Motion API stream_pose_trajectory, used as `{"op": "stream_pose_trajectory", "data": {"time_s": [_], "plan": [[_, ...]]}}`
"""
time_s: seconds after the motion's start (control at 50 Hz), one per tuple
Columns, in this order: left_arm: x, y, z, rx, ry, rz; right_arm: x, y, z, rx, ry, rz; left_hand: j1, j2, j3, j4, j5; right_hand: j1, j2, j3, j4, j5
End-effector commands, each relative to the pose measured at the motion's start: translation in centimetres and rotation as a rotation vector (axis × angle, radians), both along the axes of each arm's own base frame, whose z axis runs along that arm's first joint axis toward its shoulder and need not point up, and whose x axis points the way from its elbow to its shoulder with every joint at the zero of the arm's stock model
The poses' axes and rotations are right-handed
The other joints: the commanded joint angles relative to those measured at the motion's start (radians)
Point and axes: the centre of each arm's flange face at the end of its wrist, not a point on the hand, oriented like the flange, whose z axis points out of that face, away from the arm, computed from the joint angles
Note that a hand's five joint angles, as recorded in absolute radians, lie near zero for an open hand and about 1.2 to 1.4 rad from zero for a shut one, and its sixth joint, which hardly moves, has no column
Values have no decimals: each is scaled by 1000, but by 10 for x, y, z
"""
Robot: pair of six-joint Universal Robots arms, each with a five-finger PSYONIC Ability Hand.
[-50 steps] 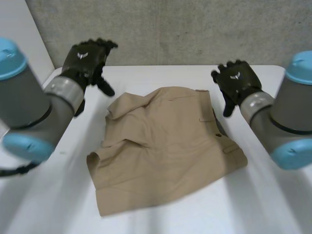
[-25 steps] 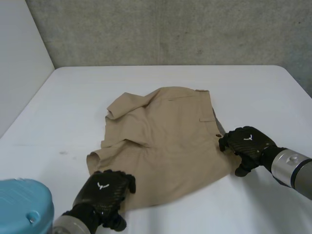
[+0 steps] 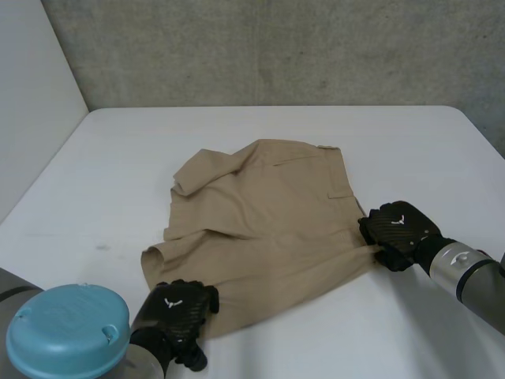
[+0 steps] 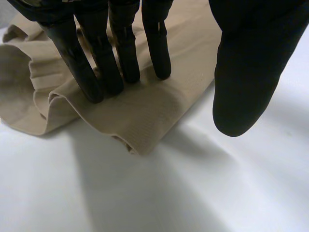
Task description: Fold the shorts.
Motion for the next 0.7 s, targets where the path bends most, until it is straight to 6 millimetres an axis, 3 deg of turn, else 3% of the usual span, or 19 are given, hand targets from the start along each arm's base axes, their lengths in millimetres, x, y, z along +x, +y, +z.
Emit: {"op": "stream_pose_trajectory", "data": {"time_s": [0.02,0.4,0.7], "plan": [[-1,-12,-4,-29,14,34,-1,0,0,6,1,-6,63,65,65,67,71,471,235,238,206,273],[0,-45,-12,-133,-45,61,0,2,0,9,5,-20,107,109,109,111,115,471,235,238,206,273],[-4,-55,-25,-161,-49,61,0,3,0,8,30,-65,436,437,437,440,443,471,235,238,206,273]]}}
